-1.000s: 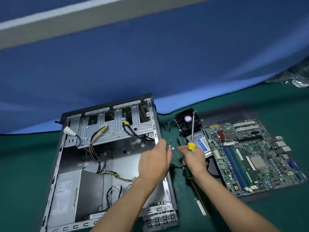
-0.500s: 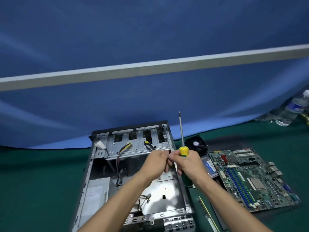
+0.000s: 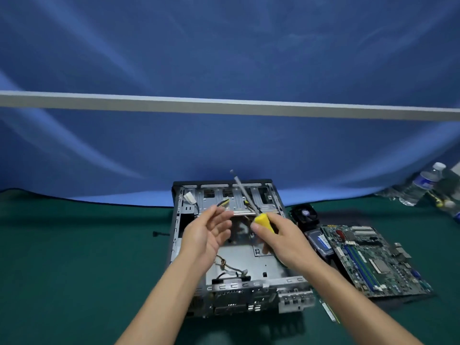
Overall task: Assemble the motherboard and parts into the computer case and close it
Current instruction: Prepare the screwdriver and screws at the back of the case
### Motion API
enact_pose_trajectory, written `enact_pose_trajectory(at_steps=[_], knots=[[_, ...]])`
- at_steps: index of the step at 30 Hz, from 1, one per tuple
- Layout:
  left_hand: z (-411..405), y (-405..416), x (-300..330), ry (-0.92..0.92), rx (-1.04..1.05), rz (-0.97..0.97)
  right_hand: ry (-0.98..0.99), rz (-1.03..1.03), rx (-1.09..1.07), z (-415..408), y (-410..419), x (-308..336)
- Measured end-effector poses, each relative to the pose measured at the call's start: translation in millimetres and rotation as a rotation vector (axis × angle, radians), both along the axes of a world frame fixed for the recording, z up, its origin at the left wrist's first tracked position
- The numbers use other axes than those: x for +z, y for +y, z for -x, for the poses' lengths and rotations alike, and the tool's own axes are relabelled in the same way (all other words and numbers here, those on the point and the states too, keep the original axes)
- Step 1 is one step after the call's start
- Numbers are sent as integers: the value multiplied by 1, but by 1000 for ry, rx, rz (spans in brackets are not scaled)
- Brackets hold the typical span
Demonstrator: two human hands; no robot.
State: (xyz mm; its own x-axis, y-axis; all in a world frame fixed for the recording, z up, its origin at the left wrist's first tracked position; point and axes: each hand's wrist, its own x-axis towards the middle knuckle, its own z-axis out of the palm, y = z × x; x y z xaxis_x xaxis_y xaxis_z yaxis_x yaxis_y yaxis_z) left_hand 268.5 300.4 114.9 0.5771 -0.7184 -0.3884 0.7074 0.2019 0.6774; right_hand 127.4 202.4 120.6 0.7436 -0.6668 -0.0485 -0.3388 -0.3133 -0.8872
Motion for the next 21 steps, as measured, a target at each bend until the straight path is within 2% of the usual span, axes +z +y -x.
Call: enact_pose_trajectory(at_steps=[4, 8, 13, 18, 21], knots=[[-4, 31, -10, 184, 92, 94, 281, 340, 56, 15, 40, 1], [5, 52, -16, 272, 77, 117, 386, 461, 48, 29, 69, -2], [21, 68, -16, 282, 74, 122, 393, 474, 40, 43, 85, -7], [44, 82, -18, 197, 108, 91, 378, 372, 92, 62, 95, -12], [60, 88, -18, 236, 153, 108, 353, 341, 86, 77, 100, -18]])
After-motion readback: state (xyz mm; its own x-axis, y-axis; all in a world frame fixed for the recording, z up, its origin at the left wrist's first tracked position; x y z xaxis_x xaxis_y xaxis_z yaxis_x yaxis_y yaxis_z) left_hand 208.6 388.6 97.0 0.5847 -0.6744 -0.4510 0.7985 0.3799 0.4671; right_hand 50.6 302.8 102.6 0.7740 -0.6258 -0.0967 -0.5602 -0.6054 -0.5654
